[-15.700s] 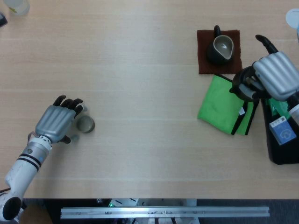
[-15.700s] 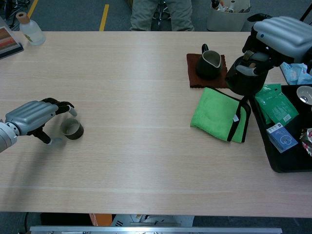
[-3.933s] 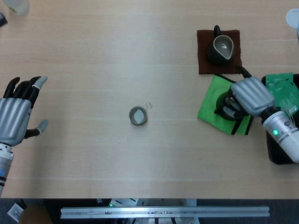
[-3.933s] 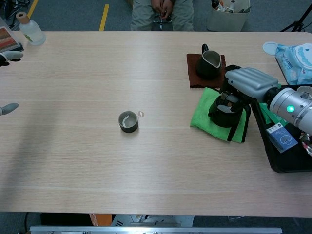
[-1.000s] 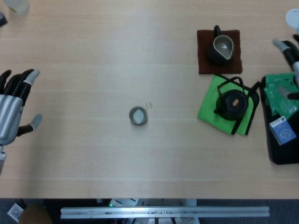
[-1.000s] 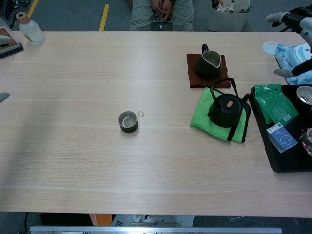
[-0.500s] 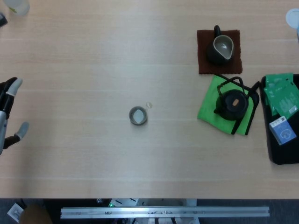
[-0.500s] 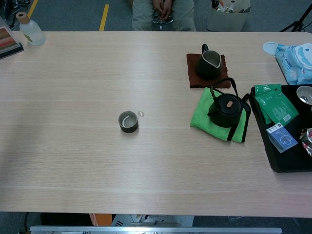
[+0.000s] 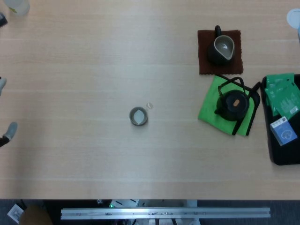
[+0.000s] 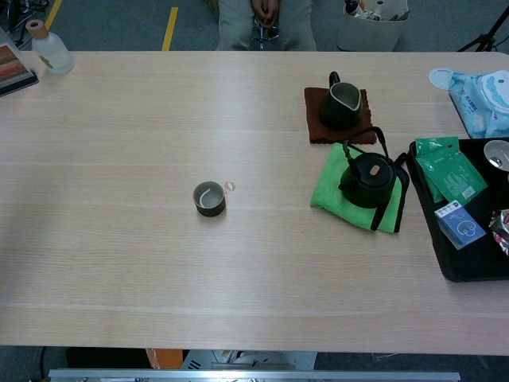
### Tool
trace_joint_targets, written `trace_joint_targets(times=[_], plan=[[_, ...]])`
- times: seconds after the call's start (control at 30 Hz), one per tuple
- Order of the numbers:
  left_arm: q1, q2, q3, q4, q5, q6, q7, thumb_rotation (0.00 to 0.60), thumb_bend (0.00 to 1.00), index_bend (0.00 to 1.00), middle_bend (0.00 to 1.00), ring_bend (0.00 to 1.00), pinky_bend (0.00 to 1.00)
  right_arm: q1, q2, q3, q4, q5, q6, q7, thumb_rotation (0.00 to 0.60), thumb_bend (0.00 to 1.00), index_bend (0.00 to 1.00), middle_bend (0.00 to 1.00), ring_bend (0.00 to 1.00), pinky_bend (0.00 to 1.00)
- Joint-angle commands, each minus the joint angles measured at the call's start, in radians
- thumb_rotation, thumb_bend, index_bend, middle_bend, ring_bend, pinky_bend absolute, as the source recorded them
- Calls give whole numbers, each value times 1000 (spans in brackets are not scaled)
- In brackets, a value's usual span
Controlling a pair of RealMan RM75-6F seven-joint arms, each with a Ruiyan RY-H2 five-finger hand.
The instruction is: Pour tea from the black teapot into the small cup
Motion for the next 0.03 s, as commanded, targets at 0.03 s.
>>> trace_joint_targets(times=[0.03], plan=[[2,4,-2,-2,-3,-1,2,600,254,18,106,139,76,-1,2,3,-4,-3,-7,2,600,174,133,208,76,0]])
